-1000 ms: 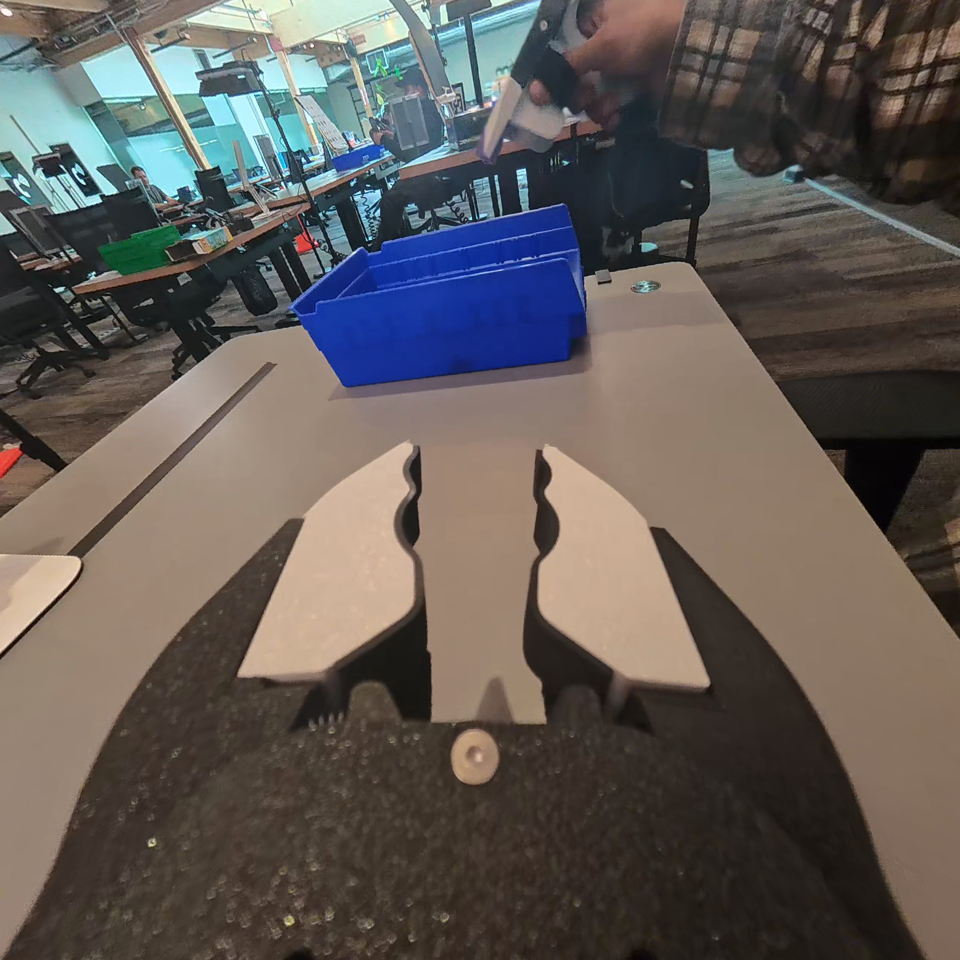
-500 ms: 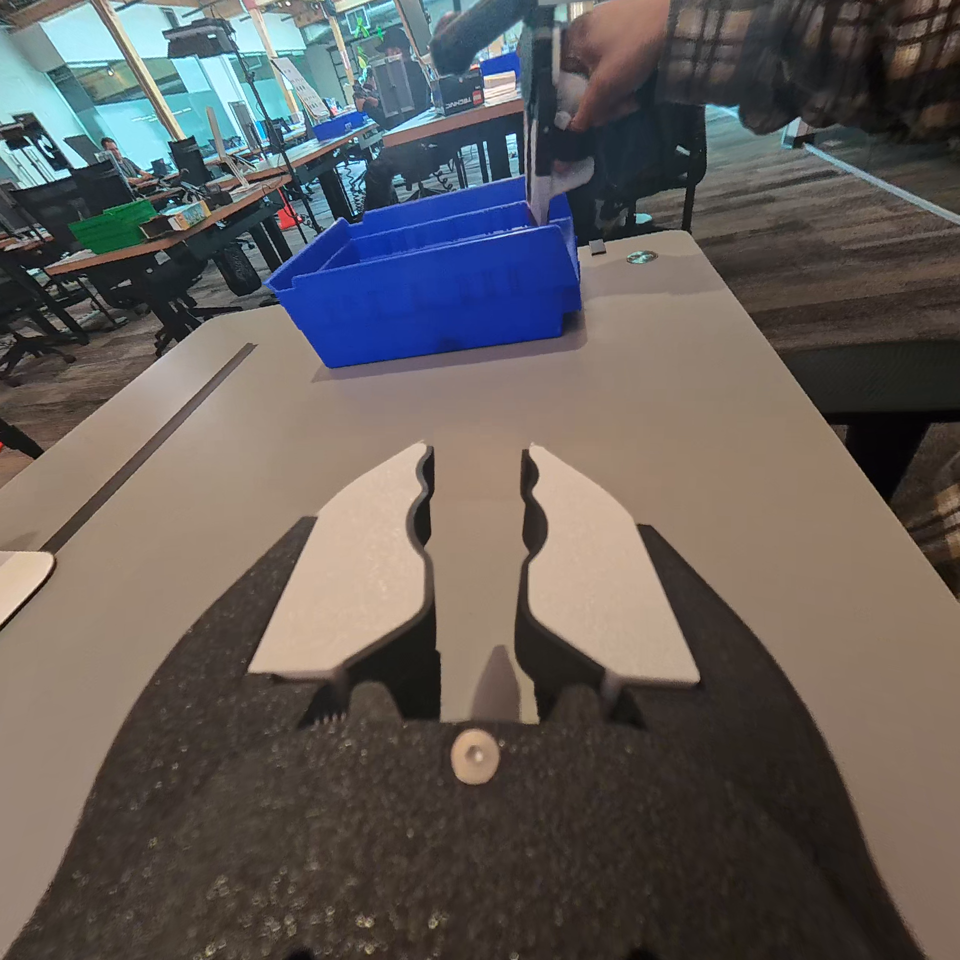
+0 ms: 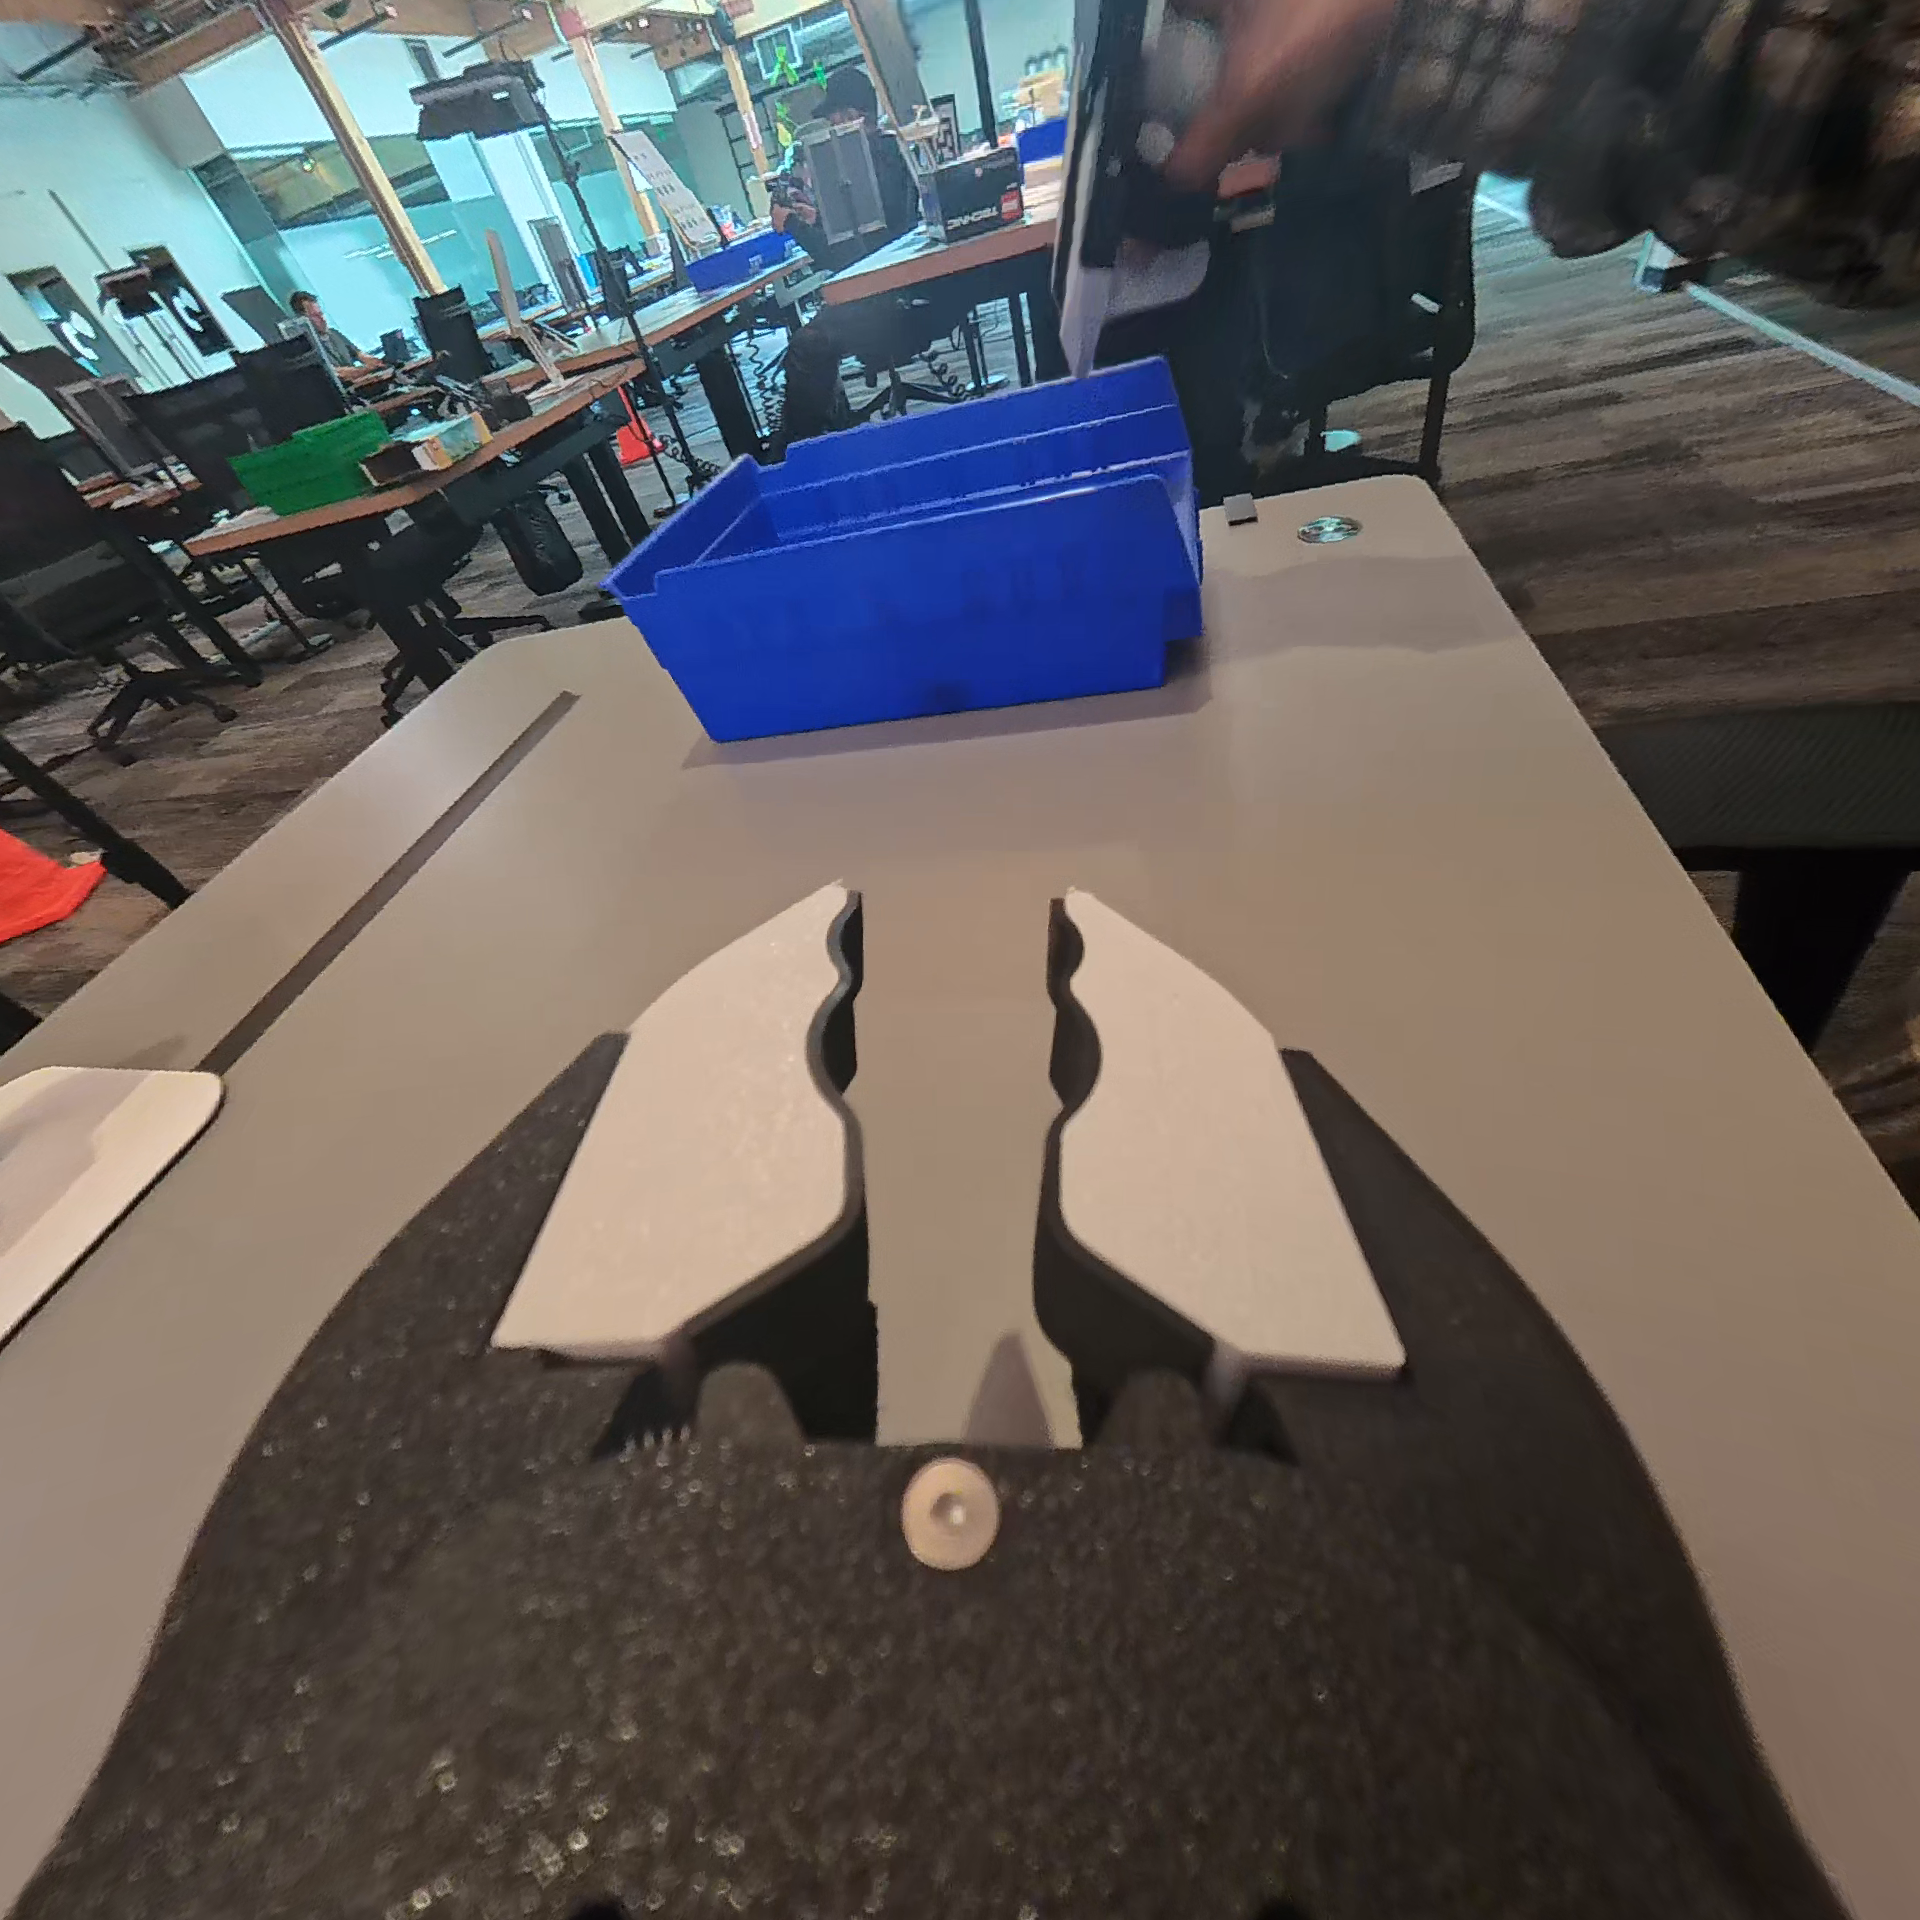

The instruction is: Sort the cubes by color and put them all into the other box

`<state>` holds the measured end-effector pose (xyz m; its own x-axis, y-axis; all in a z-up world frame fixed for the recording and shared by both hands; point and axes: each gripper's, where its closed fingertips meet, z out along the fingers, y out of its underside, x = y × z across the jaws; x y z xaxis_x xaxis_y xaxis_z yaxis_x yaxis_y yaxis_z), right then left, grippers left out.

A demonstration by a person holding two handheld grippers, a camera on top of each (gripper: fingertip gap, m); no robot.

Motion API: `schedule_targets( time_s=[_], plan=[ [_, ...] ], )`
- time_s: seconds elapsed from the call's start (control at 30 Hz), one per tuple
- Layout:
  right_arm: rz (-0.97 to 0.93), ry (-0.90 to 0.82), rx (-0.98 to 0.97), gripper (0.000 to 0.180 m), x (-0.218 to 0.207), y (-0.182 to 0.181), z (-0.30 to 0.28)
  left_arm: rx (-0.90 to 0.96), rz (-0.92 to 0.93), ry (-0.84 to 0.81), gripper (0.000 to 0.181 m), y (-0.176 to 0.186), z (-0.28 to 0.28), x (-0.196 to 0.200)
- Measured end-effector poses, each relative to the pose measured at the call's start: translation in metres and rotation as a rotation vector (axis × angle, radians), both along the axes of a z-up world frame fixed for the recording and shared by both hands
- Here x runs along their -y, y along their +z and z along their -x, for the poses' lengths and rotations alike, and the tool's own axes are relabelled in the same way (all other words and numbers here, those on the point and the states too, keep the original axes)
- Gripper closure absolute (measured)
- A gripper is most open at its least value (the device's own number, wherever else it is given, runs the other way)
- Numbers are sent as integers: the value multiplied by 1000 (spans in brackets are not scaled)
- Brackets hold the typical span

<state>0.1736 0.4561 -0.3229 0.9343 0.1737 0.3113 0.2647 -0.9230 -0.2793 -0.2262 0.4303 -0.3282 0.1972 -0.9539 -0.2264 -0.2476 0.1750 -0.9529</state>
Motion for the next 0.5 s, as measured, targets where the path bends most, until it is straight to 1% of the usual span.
schedule_targets(
  time_s=[0.07, 0.1, 0.17, 0.23, 0.3, 0.37, 0.5],
  plan=[
    [-164, 84, -104, 134, -7, 25, 38, -2, -11, 26, 147, 4, 5, -2],
    [-253, 146, -186, 134, -10, 36, 64, 1, -15, 42, 147, 7, 8, -3],
    [-438, 285, -388, 134, -12, 56, 121, 15, -20, 81, 146, 17, 20, -3],
    [-584, 433, -581, 134, -9, 66, 176, 32, -26, 124, 144, 29, 37, -1],
    [-682, 569, -759, 131, -6, 66, 226, 35, -35, 165, 142, 41, 61, 2],
    [-733, 645, -915, 127, -8, 58, 267, 8, -52, 233, 140, 52, 93, 2],
    [-769, 711, -1144, 114, -19, 33, 328, -50, -51, 404, 137, 77, 176, -3]
  ],
)
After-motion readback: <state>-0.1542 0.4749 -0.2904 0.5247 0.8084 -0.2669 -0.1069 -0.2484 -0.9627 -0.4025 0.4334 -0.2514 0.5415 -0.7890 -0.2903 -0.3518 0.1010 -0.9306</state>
